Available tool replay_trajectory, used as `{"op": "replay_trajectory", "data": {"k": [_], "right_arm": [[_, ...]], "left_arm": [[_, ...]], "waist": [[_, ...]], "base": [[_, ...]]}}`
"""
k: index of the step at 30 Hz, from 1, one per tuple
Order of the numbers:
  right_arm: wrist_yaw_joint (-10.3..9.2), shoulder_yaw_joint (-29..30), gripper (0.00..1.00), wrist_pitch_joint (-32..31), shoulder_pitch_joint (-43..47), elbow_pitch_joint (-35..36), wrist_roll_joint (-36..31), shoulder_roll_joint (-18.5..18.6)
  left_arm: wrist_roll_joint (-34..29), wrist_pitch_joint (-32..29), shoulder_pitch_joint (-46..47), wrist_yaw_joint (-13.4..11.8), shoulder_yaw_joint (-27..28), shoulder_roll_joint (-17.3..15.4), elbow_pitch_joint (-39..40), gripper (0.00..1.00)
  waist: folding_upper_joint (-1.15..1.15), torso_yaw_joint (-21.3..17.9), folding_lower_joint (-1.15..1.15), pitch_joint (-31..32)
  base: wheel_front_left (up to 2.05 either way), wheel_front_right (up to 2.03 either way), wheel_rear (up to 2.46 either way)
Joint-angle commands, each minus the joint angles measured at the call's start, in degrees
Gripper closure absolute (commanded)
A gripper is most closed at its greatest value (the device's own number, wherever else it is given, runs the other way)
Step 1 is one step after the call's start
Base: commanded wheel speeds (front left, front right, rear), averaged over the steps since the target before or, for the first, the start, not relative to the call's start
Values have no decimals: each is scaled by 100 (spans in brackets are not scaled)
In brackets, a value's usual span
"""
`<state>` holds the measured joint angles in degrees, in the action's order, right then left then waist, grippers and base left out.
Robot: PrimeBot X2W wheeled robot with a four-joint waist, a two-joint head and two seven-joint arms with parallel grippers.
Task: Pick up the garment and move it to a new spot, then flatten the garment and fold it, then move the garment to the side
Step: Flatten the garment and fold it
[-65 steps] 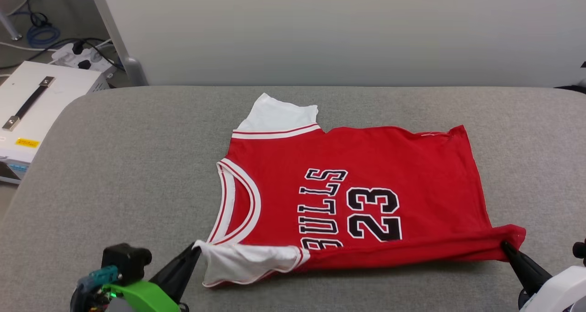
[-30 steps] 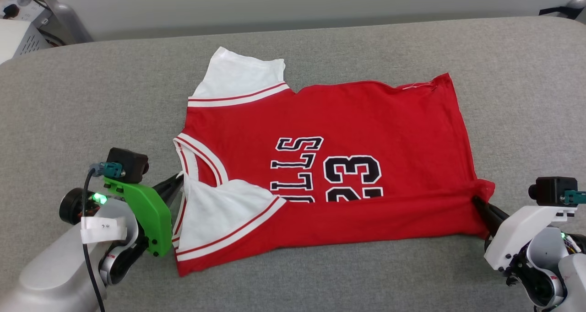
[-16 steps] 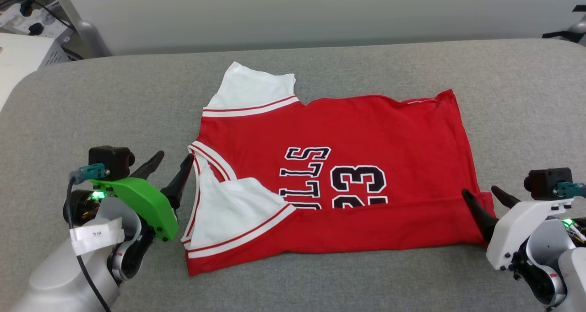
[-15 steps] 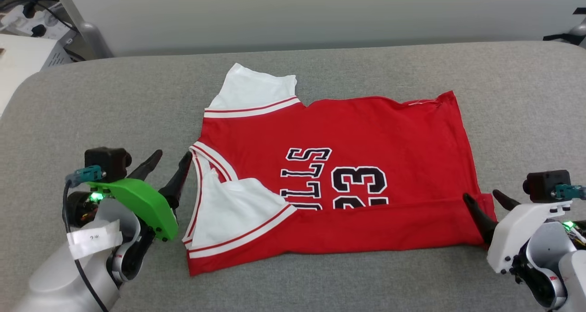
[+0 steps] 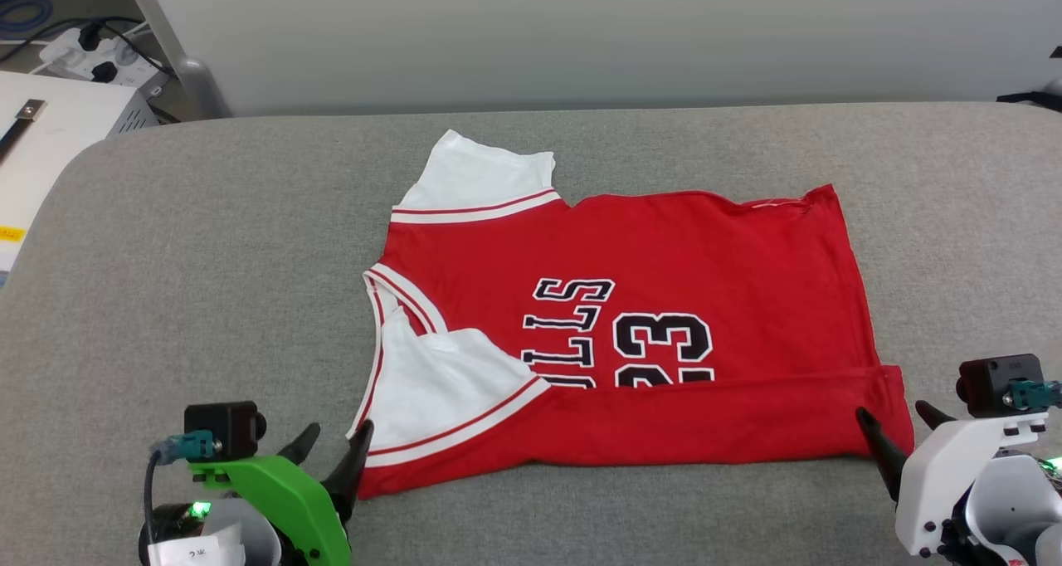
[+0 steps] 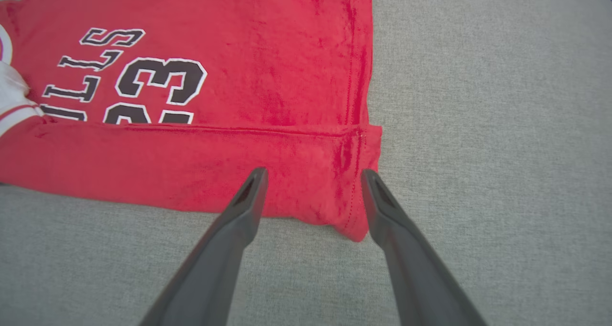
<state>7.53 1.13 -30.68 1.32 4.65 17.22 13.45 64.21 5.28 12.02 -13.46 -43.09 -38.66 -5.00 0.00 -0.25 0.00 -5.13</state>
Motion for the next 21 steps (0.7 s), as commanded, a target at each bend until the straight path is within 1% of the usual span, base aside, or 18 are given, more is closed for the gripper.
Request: {"op": "replay_trajectory", "data": {"k": [1, 4, 10, 15, 18, 21], "right_arm": [[-4, 21, 0, -103, 101, 144, -96, -75], [-4, 117, 0, -249, 178, 407, -234, -227], [-4, 128, 0, -491, 298, 706, -399, -399], [-4, 109, 0, -578, 293, 864, -424, -440], [-4, 82, 0, -594, 291, 903, -434, -467], [-4, 50, 0, -592, 288, 920, -442, -494]], "left_arm": [[117, -211, -112, -101, -54, -116, 122, 0], [220, -589, -200, -307, -139, -254, 348, 0], [274, -1013, -166, -610, -265, -273, 445, 0], [273, -1213, -8, -723, -331, -165, 189, 0], [235, -1170, 92, -863, -284, -86, -70, 0], [224, -1199, 143, -855, -318, -18, -291, 0]], "waist": [[0, -14, 0, -40], [0, -63, 0, -83], [0, -188, 0, -218], [0, -295, 0, -359], [0, -355, 0, -442], [0, -402, 0, -519]], "base": [[0, 0, 0], [0, 0, 0], [0, 0, 0], [0, 0, 0], [0, 0, 0], [0, 0, 0]]}}
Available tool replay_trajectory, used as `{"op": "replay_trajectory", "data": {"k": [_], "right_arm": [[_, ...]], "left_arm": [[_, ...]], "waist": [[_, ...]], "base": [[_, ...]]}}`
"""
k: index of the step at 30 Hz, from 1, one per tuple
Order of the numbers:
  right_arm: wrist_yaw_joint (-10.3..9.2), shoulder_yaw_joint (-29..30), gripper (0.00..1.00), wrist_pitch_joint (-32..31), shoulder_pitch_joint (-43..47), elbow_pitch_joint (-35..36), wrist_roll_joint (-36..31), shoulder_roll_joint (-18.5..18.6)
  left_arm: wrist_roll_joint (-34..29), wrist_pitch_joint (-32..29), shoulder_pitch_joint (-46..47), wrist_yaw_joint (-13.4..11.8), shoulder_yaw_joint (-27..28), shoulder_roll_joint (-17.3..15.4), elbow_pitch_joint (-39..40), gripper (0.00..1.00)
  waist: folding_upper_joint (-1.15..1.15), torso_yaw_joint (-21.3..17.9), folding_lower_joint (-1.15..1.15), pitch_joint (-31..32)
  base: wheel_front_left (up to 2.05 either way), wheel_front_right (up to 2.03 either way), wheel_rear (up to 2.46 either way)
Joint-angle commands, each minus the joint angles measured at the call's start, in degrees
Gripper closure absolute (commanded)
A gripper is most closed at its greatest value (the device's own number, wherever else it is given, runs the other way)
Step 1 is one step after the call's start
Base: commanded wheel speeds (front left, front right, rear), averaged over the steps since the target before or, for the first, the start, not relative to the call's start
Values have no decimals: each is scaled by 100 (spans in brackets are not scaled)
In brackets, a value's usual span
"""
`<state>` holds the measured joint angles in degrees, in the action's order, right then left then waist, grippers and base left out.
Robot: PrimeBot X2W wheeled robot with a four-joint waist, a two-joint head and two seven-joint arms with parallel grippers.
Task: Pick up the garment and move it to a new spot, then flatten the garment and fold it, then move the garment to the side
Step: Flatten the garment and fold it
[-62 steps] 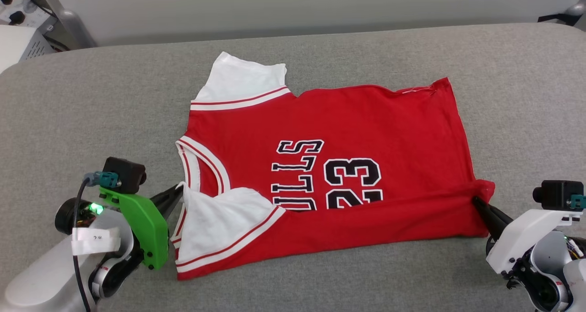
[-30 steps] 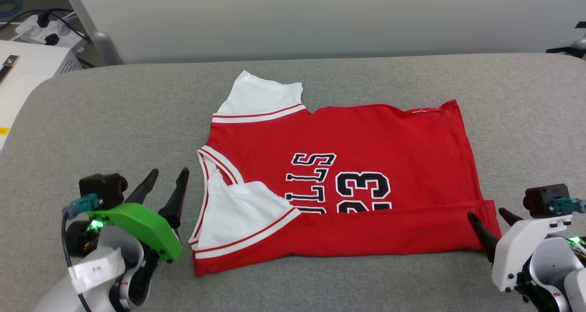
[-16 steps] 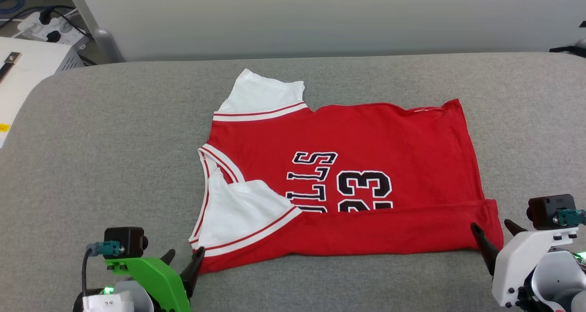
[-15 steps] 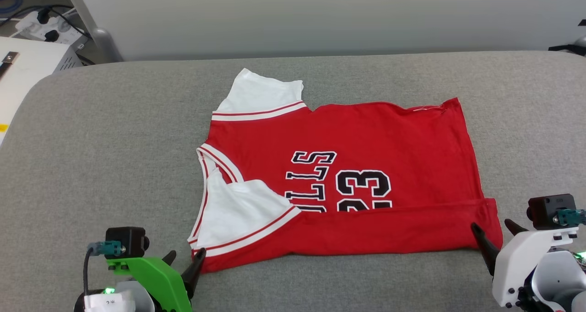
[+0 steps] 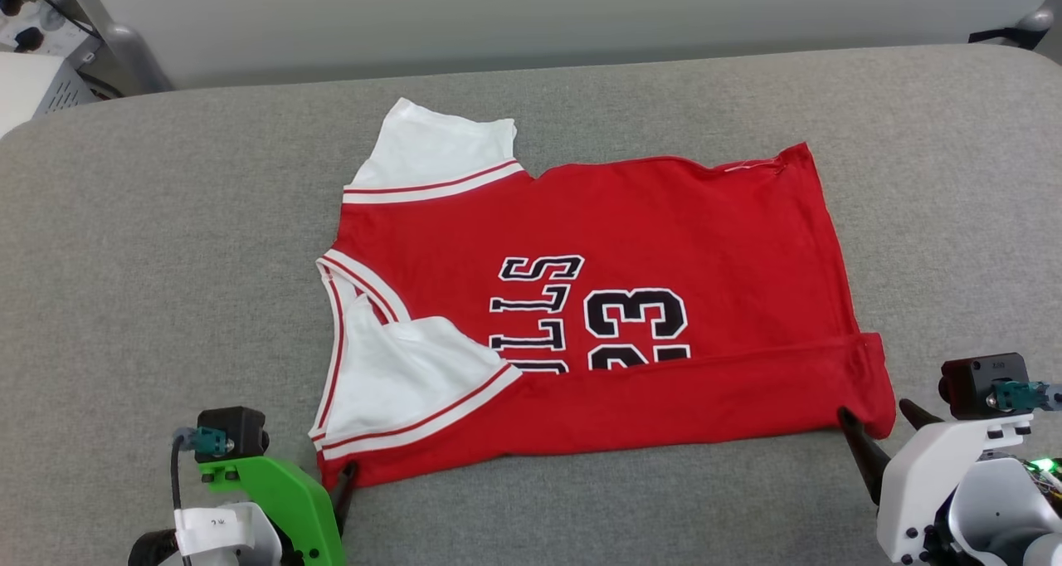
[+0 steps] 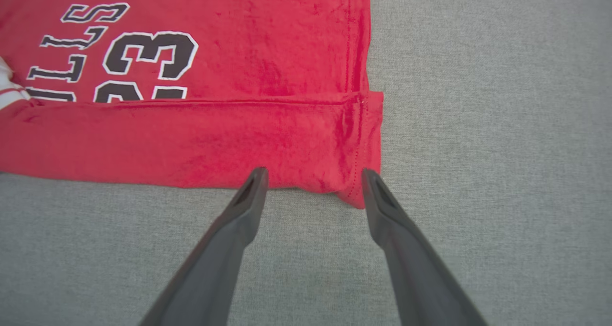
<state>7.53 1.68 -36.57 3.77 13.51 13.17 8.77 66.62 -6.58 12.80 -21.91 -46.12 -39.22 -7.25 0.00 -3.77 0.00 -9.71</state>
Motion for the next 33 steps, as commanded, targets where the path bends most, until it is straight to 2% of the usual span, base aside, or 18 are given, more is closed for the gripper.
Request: {"op": "replay_trajectory", "data": {"k": [1, 5, 6, 7, 8, 12, 18, 26, 33], "right_arm": [[-4, -14, 0, -3, 39, 39, -34, -37], [-4, -20, 0, 17, 16, 42, -38, -37], [-4, -15, 0, 21, 12, 39, -41, -31], [-4, -6, 0, 20, 6, 35, -41, -25], [-4, 3, 0, 21, -2, 33, -46, -16], [-4, 31, 0, 1, -28, -2, -113, 88], [-4, 231, 0, -64, -105, -179, -234, 169], [-4, 604, 0, -206, -401, -868, -456, 125], [-4, 837, 0, -310, -645, -1465, -683, -10]], "left_arm": [[-1, -65, 72, 21, -50, 68, -136, 0], [44, -370, 63, 132, -249, 124, -381, 0], [73, -462, 52, 168, -299, 138, -420, 21], [100, -571, 42, 210, -359, 152, -458, 58], [126, -644, 35, 254, -398, 166, -479, 100], [210, -795, 30, 401, -468, 221, -504, 100], [194, -585, 112, 408, -308, 192, -37, 100], [97, -537, 113, 116, -126, -201, 1115, 100], [-19, -603, 136, -113, -113, -384, 1694, 100]], "waist": [[0, -64, 0, -86], [0, -92, 0, -136], [0, -91, 0, -137], [0, -84, 0, -136], [0, -73, 0, -131], [0, 33, 0, -46], [0, 298, 0, 68], [0, 605, 0, 3], [0, 750, 0, -156]], "base": [[0, 0, 0], [0, 0, 0], [0, 0, 0], [0, 0, 0], [0, 0, 0], [0, 0, 0], [0, 0, 0], [0, 0, 0], [0, 0, 0]]}}
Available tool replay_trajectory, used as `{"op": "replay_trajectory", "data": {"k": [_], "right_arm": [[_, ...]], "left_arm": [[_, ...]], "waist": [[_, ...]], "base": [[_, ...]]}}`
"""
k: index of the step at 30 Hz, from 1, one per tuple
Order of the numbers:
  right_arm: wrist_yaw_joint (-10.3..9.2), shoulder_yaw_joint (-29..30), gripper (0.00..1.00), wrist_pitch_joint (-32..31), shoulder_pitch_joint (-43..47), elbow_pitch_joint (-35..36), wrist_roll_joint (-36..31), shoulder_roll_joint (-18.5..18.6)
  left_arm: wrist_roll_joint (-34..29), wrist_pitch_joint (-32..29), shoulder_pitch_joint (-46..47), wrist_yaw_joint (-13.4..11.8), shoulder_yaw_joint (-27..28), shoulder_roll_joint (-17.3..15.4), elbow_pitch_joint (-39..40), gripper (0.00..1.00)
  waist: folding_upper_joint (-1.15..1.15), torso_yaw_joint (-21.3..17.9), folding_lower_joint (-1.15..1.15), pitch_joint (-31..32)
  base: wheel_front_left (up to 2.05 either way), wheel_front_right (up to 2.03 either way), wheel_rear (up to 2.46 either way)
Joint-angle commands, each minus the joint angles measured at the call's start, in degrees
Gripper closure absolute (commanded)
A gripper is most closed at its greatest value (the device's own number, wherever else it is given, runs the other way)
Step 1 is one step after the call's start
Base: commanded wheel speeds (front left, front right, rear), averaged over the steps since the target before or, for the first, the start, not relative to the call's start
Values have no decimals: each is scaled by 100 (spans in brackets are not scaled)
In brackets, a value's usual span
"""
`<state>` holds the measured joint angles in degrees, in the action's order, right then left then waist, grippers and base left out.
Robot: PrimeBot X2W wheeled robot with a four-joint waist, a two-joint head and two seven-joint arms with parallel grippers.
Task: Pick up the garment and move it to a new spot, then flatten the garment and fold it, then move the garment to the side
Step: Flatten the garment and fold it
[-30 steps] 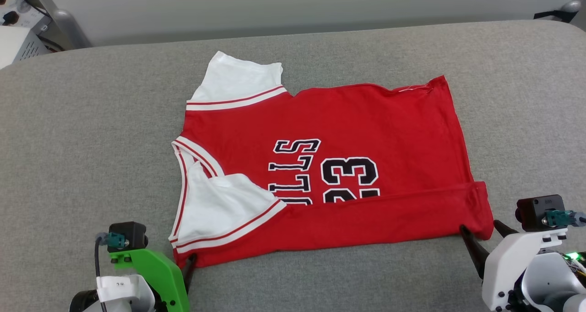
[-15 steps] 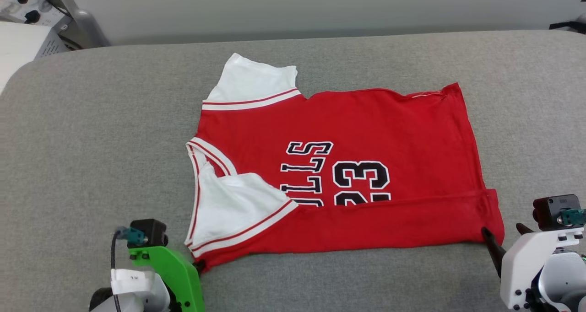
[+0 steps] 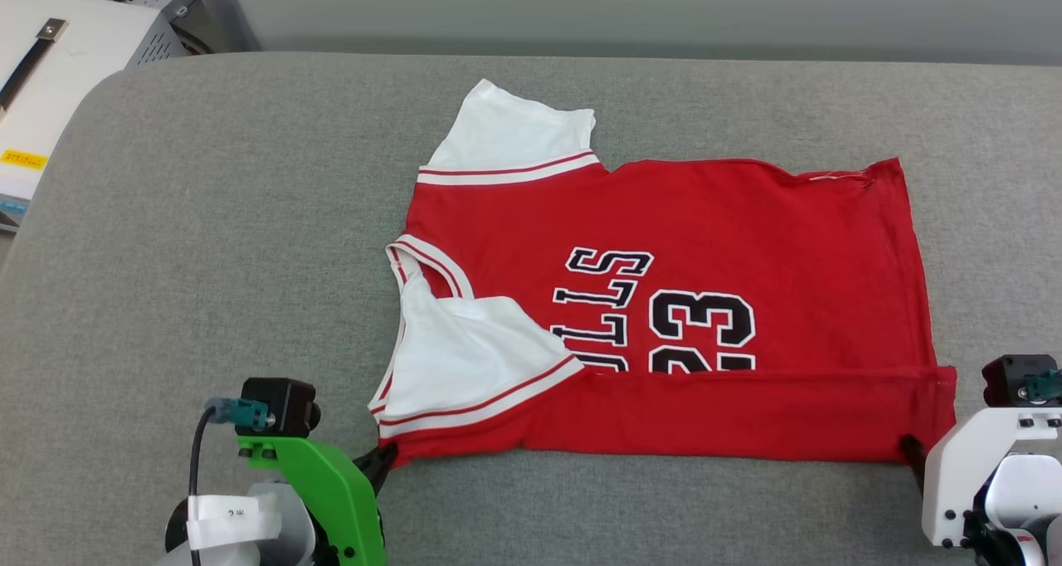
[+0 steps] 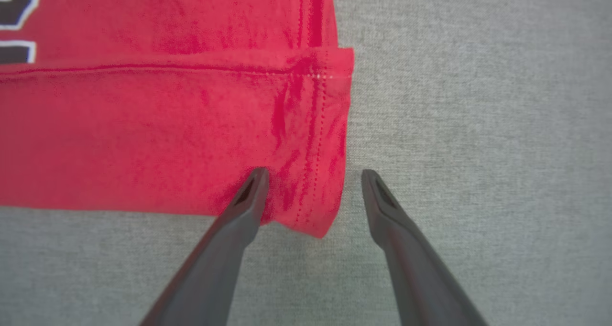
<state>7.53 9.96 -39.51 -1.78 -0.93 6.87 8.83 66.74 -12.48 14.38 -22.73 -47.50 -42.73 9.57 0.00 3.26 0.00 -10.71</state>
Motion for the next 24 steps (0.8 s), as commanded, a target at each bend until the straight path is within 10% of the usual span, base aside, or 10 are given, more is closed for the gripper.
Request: {"op": "replay_trajectory", "data": {"k": [1, 8, 11, 24], "right_arm": [[-4, 13, 0, -39, -113, -108, -65, -50], [-4, -28, 0, -141, -186, -580, 8, -197], [-4, -84, 100, -206, -200, -755, 110, -216], [-4, -36, 100, -54, -99, -704, 495, 159]], "left_arm": [[-39, -22, -19, -46, 24, -46, 60, 100], [-57, -78, -6, -74, 7, -95, 150, 100], [-51, -98, -5, -71, 6, -115, 114, 100], [65, -171, -248, -49, -99, -138, -258, 100]], "waist": [[0, 60, 0, -82], [0, 86, 0, -203], [0, 74, 0, -219], [0, -47, 0, 189]], "base": [[0, 0, 0], [0, 0, 0], [0, 0, 0], [0, 0, 0]]}}
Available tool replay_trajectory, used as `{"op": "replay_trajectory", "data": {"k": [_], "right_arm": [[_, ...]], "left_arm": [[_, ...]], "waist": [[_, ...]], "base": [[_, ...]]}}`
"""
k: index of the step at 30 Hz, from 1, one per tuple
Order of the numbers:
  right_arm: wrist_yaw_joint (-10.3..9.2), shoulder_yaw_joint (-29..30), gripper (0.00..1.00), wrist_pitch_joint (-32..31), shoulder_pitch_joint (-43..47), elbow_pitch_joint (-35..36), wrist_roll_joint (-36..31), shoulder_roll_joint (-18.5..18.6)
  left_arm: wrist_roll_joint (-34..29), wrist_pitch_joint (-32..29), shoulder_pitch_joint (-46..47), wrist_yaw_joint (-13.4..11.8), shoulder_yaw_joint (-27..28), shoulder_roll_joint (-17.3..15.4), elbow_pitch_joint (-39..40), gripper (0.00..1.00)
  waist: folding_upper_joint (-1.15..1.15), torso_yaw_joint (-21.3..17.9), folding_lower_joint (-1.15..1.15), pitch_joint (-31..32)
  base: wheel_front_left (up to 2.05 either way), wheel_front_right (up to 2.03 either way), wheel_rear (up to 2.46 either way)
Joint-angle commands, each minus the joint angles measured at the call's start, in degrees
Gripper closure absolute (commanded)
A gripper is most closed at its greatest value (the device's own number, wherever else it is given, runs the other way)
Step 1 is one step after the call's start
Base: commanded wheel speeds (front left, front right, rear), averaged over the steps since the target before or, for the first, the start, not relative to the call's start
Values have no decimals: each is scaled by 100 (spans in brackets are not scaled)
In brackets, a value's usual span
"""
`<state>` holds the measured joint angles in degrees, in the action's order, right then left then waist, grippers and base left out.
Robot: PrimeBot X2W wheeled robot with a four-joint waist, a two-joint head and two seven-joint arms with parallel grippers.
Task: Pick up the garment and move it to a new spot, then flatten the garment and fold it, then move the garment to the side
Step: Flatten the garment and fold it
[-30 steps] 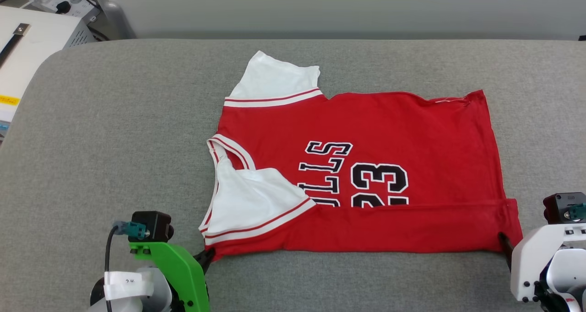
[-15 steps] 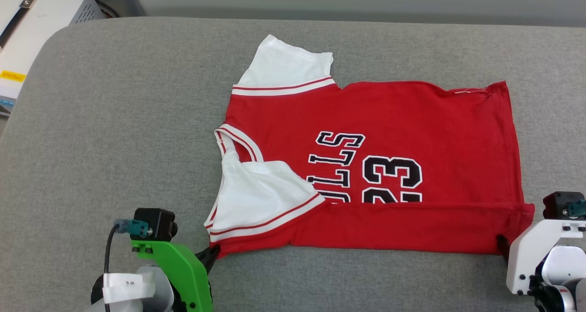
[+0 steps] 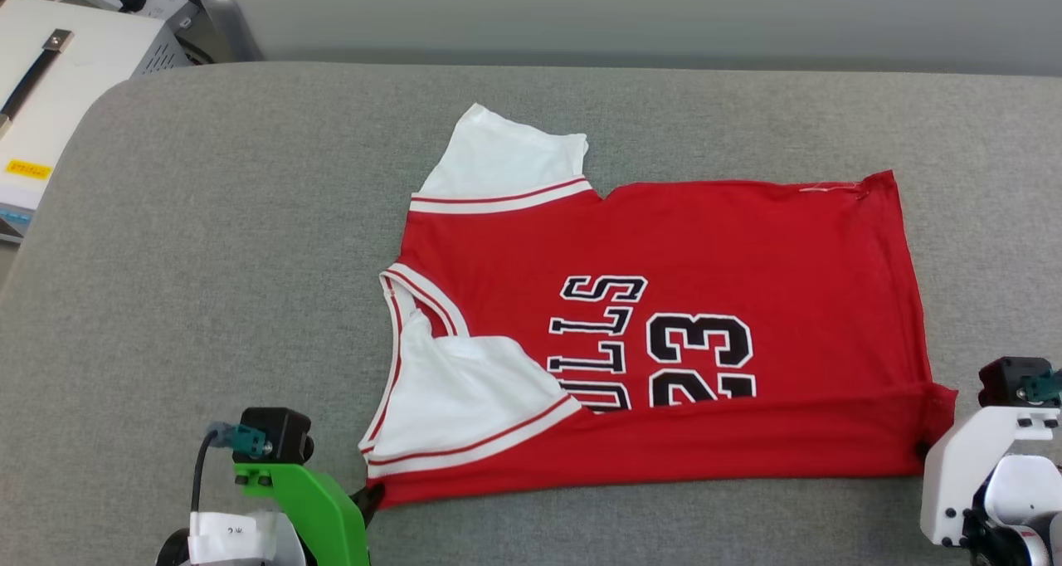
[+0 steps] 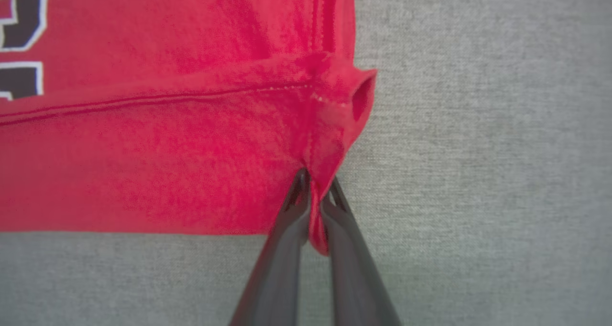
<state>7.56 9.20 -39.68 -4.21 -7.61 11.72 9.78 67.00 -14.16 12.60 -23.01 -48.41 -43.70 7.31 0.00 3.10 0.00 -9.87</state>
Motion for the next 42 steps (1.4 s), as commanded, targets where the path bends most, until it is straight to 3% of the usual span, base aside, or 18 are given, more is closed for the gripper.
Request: {"op": "replay_trajectory", "data": {"k": [1, 14, 21, 22, 23, 31, 35, 36, 42], "right_arm": [[-8, 54, 100, -77, 195, 46, 54, 106], [-8, 213, 100, -1156, 1294, 1270, 437, 142], [-8, 293, 100, -1017, 1569, 1226, 370, -69], [-8, 300, 100, -938, 1570, 1162, 355, -99], [-8, 310, 0, -855, 1561, 1126, 326, -110], [-8, 294, 0, -258, 1391, 1105, 422, -139], [-8, 194, 0, 486, 1226, 1449, 540, -21], [-8, 40, 0, 1149, 1149, 1723, 574, 102], [-8, -76, 0, 2144, 1039, 2032, 359, 108]], "left_arm": [[52, -12, -107, -23, -24, -46, -67, 100], [239, 25, -794, 40, -305, 21, -389, 100], [214, 211, -870, 241, -405, 305, -652, 100], [176, 257, -846, 262, -414, 347, -717, 87], [132, 295, -823, 270, -424, 374, -772, 0], [-87, 808, -639, 358, -260, 531, -1012, 0], [-320, 1603, -492, 456, 75, 592, -901, 0], [-581, 2291, -373, 553, 307, 633, -768, 0], [-1058, 2846, -245, 772, 637, 730, -534, 0]], "waist": [[0, -34, 0, 160], [0, -67, 0, 703], [0, -64, 0, 763], [0, -59, 0, 773], [0, -54, 0, 776], [0, -22, 0, 950], [0, -15, 0, 1057], [0, -24, 0, 1093], [0, -94, 0, 1000]], "base": [[0, 0, 0], [0, 0, 0], [0, 0, 0], [0, 0, 0], [0, 0, 0], [0, 0, 0], [0, 0, 0], [0, 0, 0], [0, 0, 0]]}}
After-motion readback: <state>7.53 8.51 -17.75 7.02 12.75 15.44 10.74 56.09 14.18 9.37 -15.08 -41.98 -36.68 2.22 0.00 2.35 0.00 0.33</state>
